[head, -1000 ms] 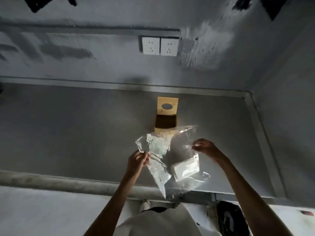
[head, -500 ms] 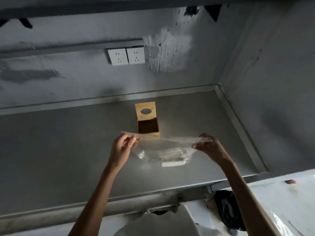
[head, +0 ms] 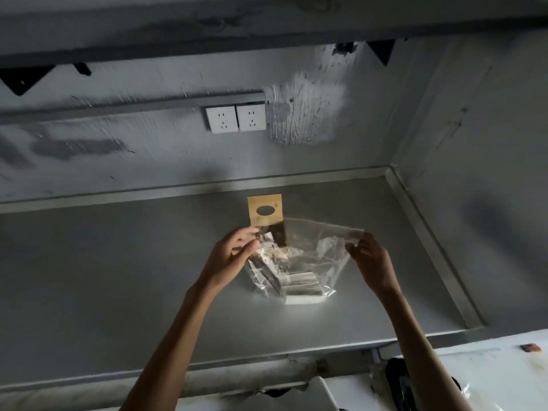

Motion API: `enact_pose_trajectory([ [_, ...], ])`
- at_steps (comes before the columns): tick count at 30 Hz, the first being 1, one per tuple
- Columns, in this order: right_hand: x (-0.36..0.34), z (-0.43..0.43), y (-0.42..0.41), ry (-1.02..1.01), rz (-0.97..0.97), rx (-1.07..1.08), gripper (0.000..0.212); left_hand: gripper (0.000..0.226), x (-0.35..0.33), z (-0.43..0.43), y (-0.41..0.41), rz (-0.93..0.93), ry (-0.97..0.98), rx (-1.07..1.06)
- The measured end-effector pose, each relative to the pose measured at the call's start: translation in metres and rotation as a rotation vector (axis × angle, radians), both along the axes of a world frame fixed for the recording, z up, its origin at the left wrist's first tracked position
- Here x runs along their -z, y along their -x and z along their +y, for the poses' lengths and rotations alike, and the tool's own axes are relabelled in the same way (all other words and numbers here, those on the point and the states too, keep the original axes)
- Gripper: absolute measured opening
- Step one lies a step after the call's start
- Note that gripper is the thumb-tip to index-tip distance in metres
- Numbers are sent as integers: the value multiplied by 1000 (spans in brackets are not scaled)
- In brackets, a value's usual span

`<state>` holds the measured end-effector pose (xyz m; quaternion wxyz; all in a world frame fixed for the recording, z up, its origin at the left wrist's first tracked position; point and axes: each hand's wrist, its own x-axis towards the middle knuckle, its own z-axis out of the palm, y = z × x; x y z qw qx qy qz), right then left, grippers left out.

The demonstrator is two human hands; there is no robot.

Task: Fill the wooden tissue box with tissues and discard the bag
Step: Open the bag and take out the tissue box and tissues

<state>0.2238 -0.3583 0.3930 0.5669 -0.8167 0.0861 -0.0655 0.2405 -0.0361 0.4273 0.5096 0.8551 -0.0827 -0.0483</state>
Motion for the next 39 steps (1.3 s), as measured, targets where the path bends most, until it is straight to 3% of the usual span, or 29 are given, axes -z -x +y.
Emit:
enact_pose_trajectory([
  [2, -17, 11, 1, 190, -174, 144, 19, 33, -22, -12, -18, -39, 35, 41],
  [4, -38, 34, 6, 402, -390, 217, 12, 43, -41, -25, -40, -98, -55, 94],
  [6, -57, 66, 12, 537, -551, 94, 9, 54, -53, -36, -64, -73, -262, 189],
  [8, -58, 94, 15, 698, -616, -60, 16, 48, -61, -44, -85, -34, -528, 318],
  [9, -55, 102, 14, 750, -607, -92, 18, 39, -64, -46, -91, 0, -594, 359],
  [11, -51, 105, 9, 706, -519, -53, 15, 30, -69, -50, -91, 127, -479, 398],
  [13, -53, 98, 4, 598, -412, 21, 12, 42, -72, -48, -85, 220, -418, 421],
  [15, -54, 86, -1, 564, -371, 75, 12, 50, -68, -44, -78, 235, -628, 456],
  [17, -62, 73, -1, 542, -328, 191, 14, 28, -54, -44, -76, 88, -767, 416],
  [19, -73, 65, 3, 554, -316, 384, 18, 8, -50, -49, -75, -60, -761, 350],
  [21, -84, 74, 12, 656, -433, 445, 23, 22, -51, -56, -77, -96, -742, 356],
  [23, -89, 98, 19, 769, -513, 202, 28, 29, -55, -63, -77, -81, -706, 398],
  [25, -77, 119, 17, 853, -398, -83, 38, 24, -56, -65, -78, -46, -671, 452],
  [27, -57, 126, 8, 907, -294, -168, 50, 16, -56, -66, -79, -52, -675, 482],
  [32, -38, 116, -10, 1011, -215, -226, 73, 19, -59, -63, -82, -46, -651, 449],
  [37, -29, 111, -18, 1102, -267, -268, 41, 19, -59, -60, -83, -18, -603, 447],
  [39, -26, 111, -16, 1126, -297, -286, 38, 16, -59, -60, -82, -10, -610, 447],
])
